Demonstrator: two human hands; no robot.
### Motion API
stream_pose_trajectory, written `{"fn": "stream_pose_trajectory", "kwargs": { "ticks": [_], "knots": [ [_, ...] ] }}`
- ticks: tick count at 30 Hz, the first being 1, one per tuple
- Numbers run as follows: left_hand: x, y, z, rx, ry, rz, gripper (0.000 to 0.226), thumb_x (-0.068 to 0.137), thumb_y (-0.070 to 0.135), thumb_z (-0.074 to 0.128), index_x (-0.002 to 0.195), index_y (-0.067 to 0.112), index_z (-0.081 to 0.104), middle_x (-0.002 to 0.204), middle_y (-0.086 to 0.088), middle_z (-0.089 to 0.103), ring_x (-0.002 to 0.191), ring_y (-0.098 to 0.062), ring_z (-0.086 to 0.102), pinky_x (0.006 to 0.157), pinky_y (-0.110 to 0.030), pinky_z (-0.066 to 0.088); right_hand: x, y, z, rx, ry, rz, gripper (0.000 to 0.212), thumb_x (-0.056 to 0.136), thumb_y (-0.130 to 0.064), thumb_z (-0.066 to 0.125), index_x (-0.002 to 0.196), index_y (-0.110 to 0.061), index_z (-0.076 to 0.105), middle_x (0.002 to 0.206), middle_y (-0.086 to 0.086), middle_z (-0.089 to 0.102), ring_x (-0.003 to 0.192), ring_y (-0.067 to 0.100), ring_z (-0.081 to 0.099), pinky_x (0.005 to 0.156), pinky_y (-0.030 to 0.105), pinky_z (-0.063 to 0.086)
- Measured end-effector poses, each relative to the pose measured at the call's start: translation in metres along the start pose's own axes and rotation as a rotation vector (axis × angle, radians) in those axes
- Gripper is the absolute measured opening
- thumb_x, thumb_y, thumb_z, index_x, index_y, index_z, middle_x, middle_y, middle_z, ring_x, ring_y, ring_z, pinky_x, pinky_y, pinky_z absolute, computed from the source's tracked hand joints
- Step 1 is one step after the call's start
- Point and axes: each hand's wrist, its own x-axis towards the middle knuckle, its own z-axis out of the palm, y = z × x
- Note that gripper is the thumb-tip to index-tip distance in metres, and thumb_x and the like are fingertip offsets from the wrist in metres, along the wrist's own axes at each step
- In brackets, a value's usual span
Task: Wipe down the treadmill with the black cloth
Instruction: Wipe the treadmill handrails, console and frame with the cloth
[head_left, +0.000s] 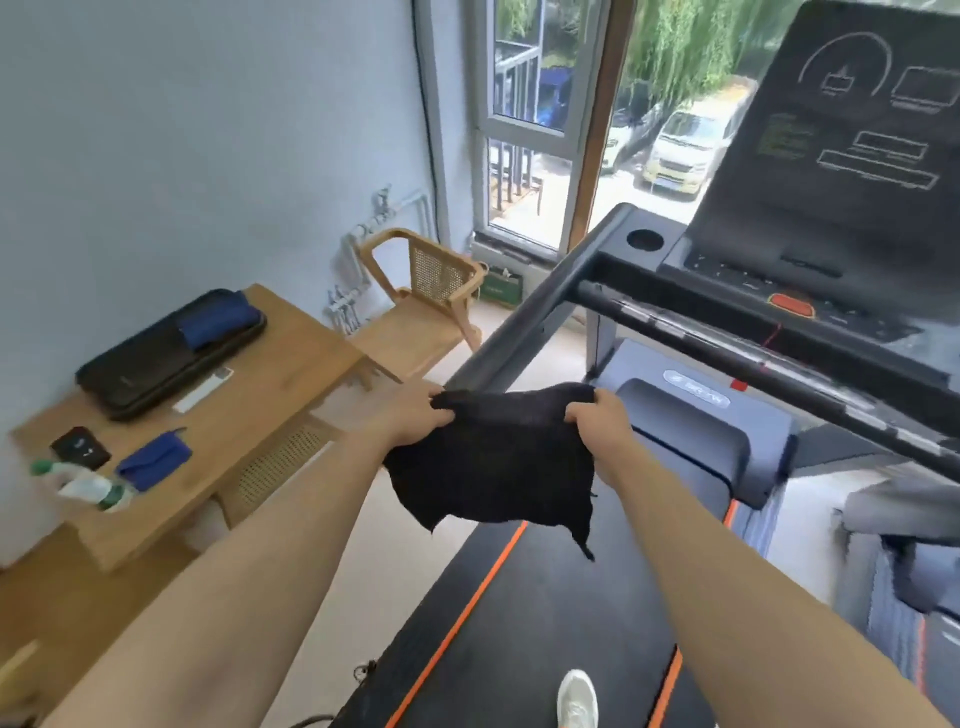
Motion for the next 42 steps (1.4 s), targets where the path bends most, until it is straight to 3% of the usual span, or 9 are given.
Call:
{"fn": "stream_pose_trajectory", "kwargs": {
  "ticks": [4, 16, 21, 25, 28, 31, 34, 36, 42],
  "knots": [
    [0.029, -0.022, -0.017, -0.125, 0.146, -0.18, 0.031, 0.089, 0.042, 0.063, 0.116, 0.031, 0.071, 0.119, 0.003, 0.067, 0.107, -0.021, 0.062, 0.098, -0.045, 0.05, 0.056, -0.026, 0.017, -0.117, -0.125, -0.045, 0.025, 0.084, 0.002, 0.051, 0.105, -0.009, 0.058, 0.098, 0.016, 0.064, 0.078, 0.024, 0.057, 0.064, 0.033, 0.046],
    [0.125, -0.057, 0.027, -0.38, 0.268, -0.468, 0.033, 0.099, 0.037, 0.046, 0.123, 0.019, 0.06, 0.113, -0.005, 0.066, 0.106, -0.03, 0.063, 0.093, -0.047, 0.052, 0.214, -0.092, 0.102, -0.388, -0.184, -0.188, 0.044, 0.086, -0.005, 0.046, 0.127, -0.019, 0.052, 0.109, 0.003, 0.062, 0.107, 0.027, 0.06, 0.079, 0.033, 0.048],
    [0.134, -0.037, 0.059, -0.075, 0.503, -0.493, 0.054, 0.095, 0.047, 0.051, 0.14, 0.018, 0.048, 0.138, -0.007, 0.051, 0.124, -0.03, 0.047, 0.099, -0.044, 0.043, 0.22, -0.057, 0.108, -1.14, -0.192, -0.85, 0.065, 0.088, -0.039, 0.053, 0.144, -0.009, 0.043, 0.142, 0.013, 0.051, 0.128, 0.036, 0.047, 0.103, 0.047, 0.04],
    [0.122, -0.026, 0.092, 0.075, 0.305, -0.383, 0.069, 0.087, 0.071, 0.044, 0.132, 0.019, 0.051, 0.122, -0.004, 0.064, 0.108, -0.026, 0.061, 0.088, -0.04, 0.045, 0.222, -0.017, 0.105, -1.476, -0.595, -1.172, 0.087, 0.072, -0.066, 0.051, 0.139, -0.01, 0.05, 0.139, 0.009, 0.054, 0.133, 0.034, 0.045, 0.115, 0.05, 0.028],
    [0.137, -0.037, 0.078, 0.053, 0.143, -0.43, 0.081, 0.065, 0.088, 0.053, 0.115, 0.023, 0.056, 0.109, 0.003, 0.067, 0.097, -0.024, 0.064, 0.074, -0.036, 0.047, 0.232, -0.039, 0.135, -1.661, -0.786, -1.259, 0.069, 0.067, -0.061, 0.065, 0.12, -0.019, 0.054, 0.112, 0.002, 0.063, 0.105, 0.028, 0.061, 0.092, 0.04, 0.043],
    [0.158, -0.056, 0.053, -0.267, -0.146, -0.443, 0.08, 0.056, 0.087, 0.065, 0.113, 0.03, 0.064, 0.11, 0.008, 0.068, 0.095, -0.017, 0.064, 0.084, -0.038, 0.052, 0.243, -0.066, 0.174, -1.86, -1.053, -1.039, 0.073, 0.055, -0.068, 0.074, 0.114, -0.03, 0.052, 0.098, -0.006, 0.065, 0.088, 0.025, 0.065, 0.072, 0.035, 0.048],
    [0.166, -0.065, 0.048, -0.528, -0.277, -0.482, 0.064, 0.067, 0.078, 0.069, 0.109, 0.029, 0.069, 0.108, 0.005, 0.069, 0.092, -0.014, 0.065, 0.09, -0.038, 0.052, 0.248, -0.074, 0.194, -1.929, -1.264, -0.706, 0.078, 0.044, -0.072, 0.08, 0.109, -0.035, 0.056, 0.095, -0.01, 0.068, 0.086, 0.022, 0.064, 0.081, 0.038, 0.054],
    [0.158, -0.063, 0.052, -0.438, -0.186, -0.485, 0.058, 0.067, 0.081, 0.065, 0.1, 0.034, 0.069, 0.101, 0.008, 0.069, 0.089, -0.013, 0.064, 0.087, -0.038, 0.052, 0.249, -0.073, 0.194, -1.92, -1.268, -0.684, 0.074, 0.046, -0.071, 0.08, 0.107, -0.037, 0.057, 0.093, -0.01, 0.068, 0.083, 0.021, 0.064, 0.078, 0.036, 0.052],
    [0.081, -0.063, 0.123, -0.333, 0.619, -0.409, 0.051, 0.086, 0.062, 0.051, 0.12, 0.026, 0.061, 0.109, 0.007, 0.066, 0.098, -0.015, 0.059, 0.085, -0.034, 0.049, 0.218, -0.008, 0.154, -1.488, -0.736, -1.518, 0.067, 0.059, -0.058, 0.077, 0.107, -0.015, 0.058, 0.091, 0.004, 0.063, 0.079, 0.029, 0.06, 0.072, 0.039, 0.045]
  ]
}}
